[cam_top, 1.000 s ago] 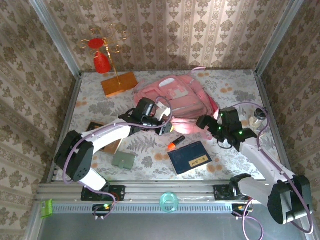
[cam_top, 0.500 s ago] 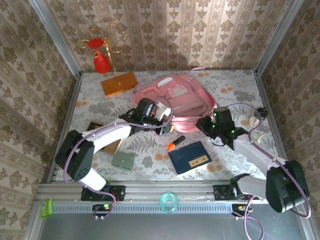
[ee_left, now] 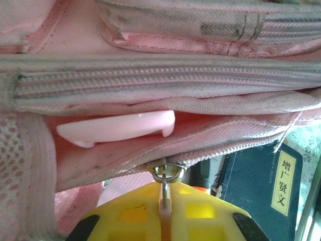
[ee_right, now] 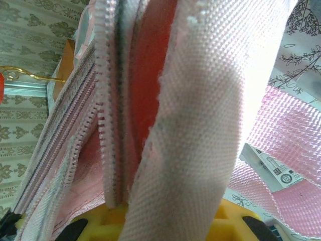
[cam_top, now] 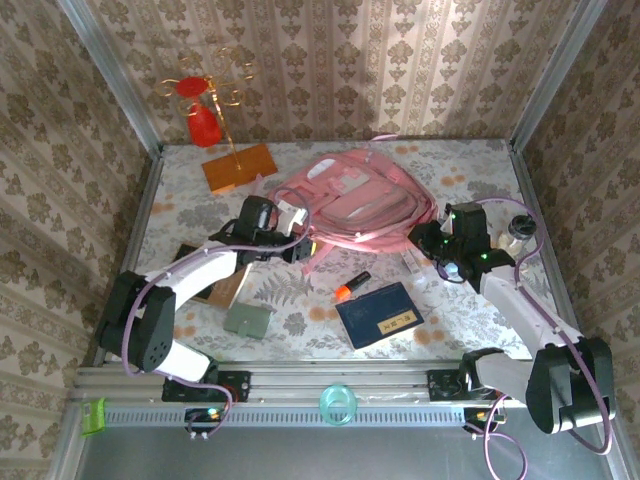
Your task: Pack books, pencil case, and school supplies into a backpack
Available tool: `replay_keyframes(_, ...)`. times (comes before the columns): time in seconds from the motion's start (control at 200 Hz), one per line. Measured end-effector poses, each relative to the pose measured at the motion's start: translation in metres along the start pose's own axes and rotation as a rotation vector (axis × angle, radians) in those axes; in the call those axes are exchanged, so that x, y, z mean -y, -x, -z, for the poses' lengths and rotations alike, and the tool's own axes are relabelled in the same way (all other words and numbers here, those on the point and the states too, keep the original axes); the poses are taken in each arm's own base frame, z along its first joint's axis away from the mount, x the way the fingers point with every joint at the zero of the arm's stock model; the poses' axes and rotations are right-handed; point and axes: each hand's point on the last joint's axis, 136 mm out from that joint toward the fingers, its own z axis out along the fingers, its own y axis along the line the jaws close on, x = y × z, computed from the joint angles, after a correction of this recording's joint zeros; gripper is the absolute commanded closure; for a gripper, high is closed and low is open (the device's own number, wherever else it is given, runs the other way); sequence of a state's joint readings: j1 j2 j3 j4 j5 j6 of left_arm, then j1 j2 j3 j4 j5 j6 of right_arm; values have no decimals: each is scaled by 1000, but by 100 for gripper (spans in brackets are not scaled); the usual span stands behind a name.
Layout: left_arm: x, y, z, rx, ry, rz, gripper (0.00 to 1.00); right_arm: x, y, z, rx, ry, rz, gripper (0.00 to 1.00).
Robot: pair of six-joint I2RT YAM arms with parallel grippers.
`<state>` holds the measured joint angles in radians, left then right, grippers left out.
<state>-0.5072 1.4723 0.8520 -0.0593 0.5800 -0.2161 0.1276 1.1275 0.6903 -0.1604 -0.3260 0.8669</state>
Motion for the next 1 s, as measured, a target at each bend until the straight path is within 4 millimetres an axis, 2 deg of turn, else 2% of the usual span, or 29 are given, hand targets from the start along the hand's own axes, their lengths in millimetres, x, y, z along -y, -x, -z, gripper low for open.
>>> replay_keyframes(0.145, -4, 0, 1, 3, 8, 8, 100, 0, 0, 0, -1, 1, 0, 100)
replay_keyframes(0.35, -23, -5, 8, 12, 41, 47, 100, 0, 0, 0, -1, 1, 0, 100)
replay_keyframes(0.69, -36, -11, 17, 29, 68, 91, 100, -2, -2, 0, -9, 7, 2, 100)
replay_keyframes(1.0, -45, -10, 18, 34, 89, 120, 96, -13, -4, -1, -7, 41, 23, 100)
